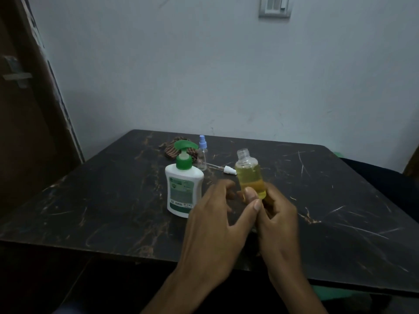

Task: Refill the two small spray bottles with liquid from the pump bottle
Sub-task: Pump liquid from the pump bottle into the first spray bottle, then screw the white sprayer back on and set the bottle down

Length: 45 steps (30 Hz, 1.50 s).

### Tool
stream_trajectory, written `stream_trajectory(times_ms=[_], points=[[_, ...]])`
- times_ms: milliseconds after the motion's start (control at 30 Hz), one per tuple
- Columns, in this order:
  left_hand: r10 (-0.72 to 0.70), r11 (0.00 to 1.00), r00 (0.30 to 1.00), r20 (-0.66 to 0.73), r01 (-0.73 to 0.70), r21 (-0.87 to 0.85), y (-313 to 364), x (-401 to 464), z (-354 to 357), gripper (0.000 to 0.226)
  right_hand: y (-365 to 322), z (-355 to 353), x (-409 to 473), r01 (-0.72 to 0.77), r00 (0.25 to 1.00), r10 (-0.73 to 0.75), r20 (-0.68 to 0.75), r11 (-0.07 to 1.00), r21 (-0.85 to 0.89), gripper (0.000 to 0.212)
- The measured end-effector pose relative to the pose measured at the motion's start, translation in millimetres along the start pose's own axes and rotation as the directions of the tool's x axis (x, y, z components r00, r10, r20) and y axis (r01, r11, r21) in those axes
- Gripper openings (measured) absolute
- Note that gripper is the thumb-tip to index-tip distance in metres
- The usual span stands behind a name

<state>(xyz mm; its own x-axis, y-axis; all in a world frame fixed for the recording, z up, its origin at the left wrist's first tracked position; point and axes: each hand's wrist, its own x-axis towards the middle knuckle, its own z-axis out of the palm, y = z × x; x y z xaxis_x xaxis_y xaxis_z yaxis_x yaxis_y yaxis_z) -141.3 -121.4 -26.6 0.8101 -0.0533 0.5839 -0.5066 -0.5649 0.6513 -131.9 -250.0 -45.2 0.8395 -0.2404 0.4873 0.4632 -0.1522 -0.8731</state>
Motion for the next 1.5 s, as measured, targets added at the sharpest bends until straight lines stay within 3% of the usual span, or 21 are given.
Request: stream_trajectory(times_ms=[133,300,433,500,600,733,1067,1167,1333,1500], points=[[-0.091,0.981,0.994,0.054,0.099,-0.166,0,6,10,0.018,8,-8,-8,-0.05,0.99,0.062,0.126,0.994,-0.096,0.016],[-0.166,0.961,0.986,0.035,0.169,-0.221,-6,8,12,0.012,14,-17,-10,-0.013,0.982,0.073,0.175,0.946,-0.323,0.02],[-0.185,0.961,0.98,0.078,0.197,-0.195,-16,4,9,0.019,18,-32,-6,0.099,0.951,0.082,0.297,0.832,-0.545,0.06],[-0.193,0.967,0.976,0.097,0.206,-0.148,-21,3,8,0.022,12,-44,3,0.136,0.935,0.094,0.342,0.795,-0.591,0.067],[-0.187,0.975,0.976,0.11,0.198,-0.097,-26,0,7,0.028,2,-57,27,0.156,0.931,0.089,0.354,0.779,-0.607,0.052],[-0.214,0.973,0.966,0.145,0.224,-0.054,-32,-4,10,0.029,7,-42,73,0.171,0.943,0.047,0.329,0.78,-0.602,0.012],[-0.226,0.973,0.961,0.157,0.231,-0.015,-37,-6,14,0.035,76,29,171,0.231,0.906,0.156,0.394,0.599,-0.767,0.03],[-0.212,0.977,0.967,0.141,0.214,0.002,-36,-7,15,0.034,95,37,179,0.28,0.889,0.146,0.433,0.575,-0.768,0.023],[-0.198,0.98,0.97,0.138,0.2,-0.002,-37,-9,16,0.031,108,39,176,0.39,0.882,-0.007,0.47,0.571,-0.723,0.005],[-0.202,0.978,0.968,0.15,0.207,-0.017,-37,-9,16,0.03,91,19,160,0.317,0.926,0.01,0.378,0.523,-0.791,0.006]])
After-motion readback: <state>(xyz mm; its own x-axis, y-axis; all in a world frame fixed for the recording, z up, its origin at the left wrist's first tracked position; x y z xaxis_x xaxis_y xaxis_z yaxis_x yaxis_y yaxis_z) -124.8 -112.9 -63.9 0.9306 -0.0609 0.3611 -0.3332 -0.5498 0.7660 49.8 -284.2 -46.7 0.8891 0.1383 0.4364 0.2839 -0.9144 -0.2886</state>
